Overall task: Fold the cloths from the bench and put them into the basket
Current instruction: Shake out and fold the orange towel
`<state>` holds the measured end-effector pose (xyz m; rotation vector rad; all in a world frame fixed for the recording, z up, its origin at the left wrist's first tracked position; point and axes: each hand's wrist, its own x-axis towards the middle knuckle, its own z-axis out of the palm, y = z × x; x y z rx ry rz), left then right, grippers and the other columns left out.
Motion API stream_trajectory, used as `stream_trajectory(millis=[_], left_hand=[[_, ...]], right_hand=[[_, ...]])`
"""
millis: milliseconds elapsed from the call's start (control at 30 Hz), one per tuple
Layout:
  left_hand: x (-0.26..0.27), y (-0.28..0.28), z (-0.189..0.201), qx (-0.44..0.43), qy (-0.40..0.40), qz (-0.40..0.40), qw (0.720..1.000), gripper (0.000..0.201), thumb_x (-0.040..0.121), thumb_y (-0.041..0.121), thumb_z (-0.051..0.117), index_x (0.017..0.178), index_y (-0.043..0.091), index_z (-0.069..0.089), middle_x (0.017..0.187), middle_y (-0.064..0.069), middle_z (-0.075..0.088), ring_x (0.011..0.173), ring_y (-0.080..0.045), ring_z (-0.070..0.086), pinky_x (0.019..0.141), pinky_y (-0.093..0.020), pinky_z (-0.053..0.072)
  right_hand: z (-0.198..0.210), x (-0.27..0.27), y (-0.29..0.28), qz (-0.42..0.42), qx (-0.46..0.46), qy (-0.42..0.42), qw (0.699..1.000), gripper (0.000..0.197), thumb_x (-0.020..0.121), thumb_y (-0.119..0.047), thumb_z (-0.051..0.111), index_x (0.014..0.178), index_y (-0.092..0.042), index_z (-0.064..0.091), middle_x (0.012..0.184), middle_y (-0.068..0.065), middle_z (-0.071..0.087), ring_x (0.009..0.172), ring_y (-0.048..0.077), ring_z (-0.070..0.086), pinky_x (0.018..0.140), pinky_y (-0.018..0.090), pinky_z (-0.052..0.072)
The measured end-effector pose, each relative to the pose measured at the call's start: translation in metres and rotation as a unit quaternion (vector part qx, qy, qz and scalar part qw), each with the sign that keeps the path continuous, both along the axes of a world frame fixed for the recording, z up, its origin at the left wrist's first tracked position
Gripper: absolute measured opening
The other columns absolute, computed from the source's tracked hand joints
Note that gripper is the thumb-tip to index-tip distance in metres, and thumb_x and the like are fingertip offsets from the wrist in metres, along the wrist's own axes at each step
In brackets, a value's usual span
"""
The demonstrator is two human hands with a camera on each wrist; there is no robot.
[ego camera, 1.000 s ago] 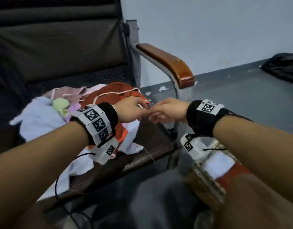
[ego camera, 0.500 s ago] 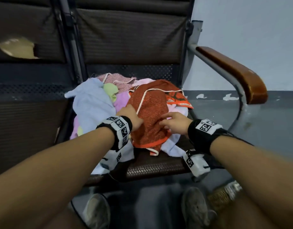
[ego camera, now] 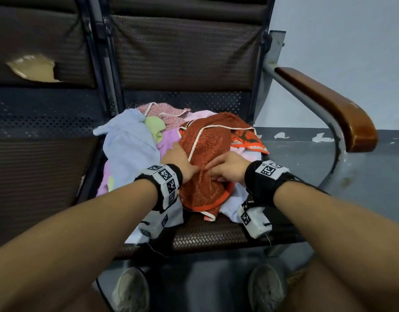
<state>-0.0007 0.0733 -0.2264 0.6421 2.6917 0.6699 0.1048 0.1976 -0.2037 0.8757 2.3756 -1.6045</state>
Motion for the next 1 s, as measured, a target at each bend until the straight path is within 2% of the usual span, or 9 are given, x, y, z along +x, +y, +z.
stream_trajectory(millis=[167,300,367,433,533,633,767,867,1000], left_hand=[[-0.017,-0.008,0.002,-0.074,0.045,0.01,0.996,0.047,0.092,0.043,0.059,0.125,0.009,0.059,0.131,-0.022,0.053,0.118,-0.037,0.054,0.098,-0.039,0.048],[-0.023,-0.012,0.002,-0.001,0.059,-0.017,0.998,0.035,0.101,0.033,0.045,0.103,0.007,0.069,0.114,-0.018,0.068,0.103,-0.036,0.062,0.083,-0.034,0.048],[-0.02,-0.009,0.004,0.059,-0.014,-0.004,0.998,0.051,0.101,0.05,0.039,0.103,0.007,0.067,0.117,-0.017,0.067,0.102,-0.035,0.062,0.083,-0.031,0.044],[-0.013,-0.004,0.008,0.153,-0.153,0.011,0.976,0.067,0.092,0.067,0.044,0.117,0.01,0.066,0.119,-0.009,0.067,0.107,-0.03,0.063,0.098,-0.033,0.046],[-0.002,0.001,0.01,0.201,-0.233,-0.032,0.951,0.04,0.083,0.045,0.073,0.094,0.007,0.07,0.095,-0.007,0.072,0.091,-0.025,0.068,0.093,-0.038,0.054],[0.007,0.002,0.016,0.224,-0.154,-0.056,0.961,0.006,0.081,0.015,0.069,0.08,0.017,0.064,0.075,-0.004,0.066,0.076,-0.022,0.062,0.075,-0.031,0.051],[0.01,-0.007,0.033,0.255,-0.06,-0.127,0.957,0.031,0.075,-0.005,0.061,0.095,0.019,0.068,0.083,-0.001,0.07,0.076,-0.016,0.064,0.077,-0.027,0.051],[0.013,-0.017,0.04,0.25,-0.064,-0.177,0.95,0.03,0.071,-0.014,0.056,0.085,0.01,0.068,0.072,0.004,0.063,0.067,-0.007,0.058,0.073,-0.027,0.049],[0.01,-0.024,0.04,0.234,-0.042,-0.128,0.963,0.024,0.075,0.007,0.07,0.095,0.019,0.066,0.083,0.004,0.069,0.08,-0.016,0.065,0.077,-0.028,0.05]], right_hand=[[0.011,0.004,-0.011,0.108,-0.168,0.017,0.98,0.019,0.091,0.003,0.062,0.091,-0.015,0.069,0.079,0.007,0.065,0.066,0.006,0.063,0.062,0.012,0.051],[0.013,0.018,-0.013,0.176,-0.187,-0.024,0.966,0.017,0.091,0.003,0.062,0.092,-0.014,0.065,0.095,0.016,0.043,0.07,0.01,0.059,0.066,0.015,0.051],[0.013,0.023,-0.012,0.196,-0.183,-0.036,0.963,0.017,0.092,0.003,0.061,0.093,-0.014,0.064,0.09,0.015,0.049,0.072,0.011,0.059,0.073,0.019,0.048],[0.015,0.024,-0.013,0.208,-0.201,-0.028,0.957,0.019,0.092,0.004,0.061,0.094,-0.014,0.065,0.083,0.007,0.06,0.074,0.01,0.061,0.077,0.021,0.048],[0.016,0.021,-0.019,0.217,-0.194,-0.01,0.957,0.019,0.092,0.002,0.063,0.094,-0.016,0.069,0.08,0.001,0.068,0.076,0.01,0.066,0.074,0.018,0.053],[0.013,0.017,-0.012,0.171,-0.078,-0.002,0.982,0.023,0.093,0.002,0.052,0.085,-0.013,0.067,0.073,-0.001,0.074,0.081,0.024,0.069,0.063,0.025,0.053],[0.008,0.013,0.024,-0.024,0.169,0.106,0.98,0.021,0.086,-0.005,0.063,0.098,-0.018,0.052,0.087,0.009,0.067,0.08,0.032,0.067,0.075,0.051,0.057],[0.001,0.013,0.041,-0.054,0.324,0.137,0.935,0.053,0.079,-0.015,0.072,0.122,-0.026,0.043,0.108,0.006,0.06,0.097,0.023,0.059,0.086,0.038,0.051],[-0.002,0.007,0.048,-0.008,0.4,0.102,0.911,0.016,0.097,-0.024,0.056,0.106,-0.021,0.07,0.106,0.006,0.07,0.099,0.025,0.064,0.086,0.035,0.051]])
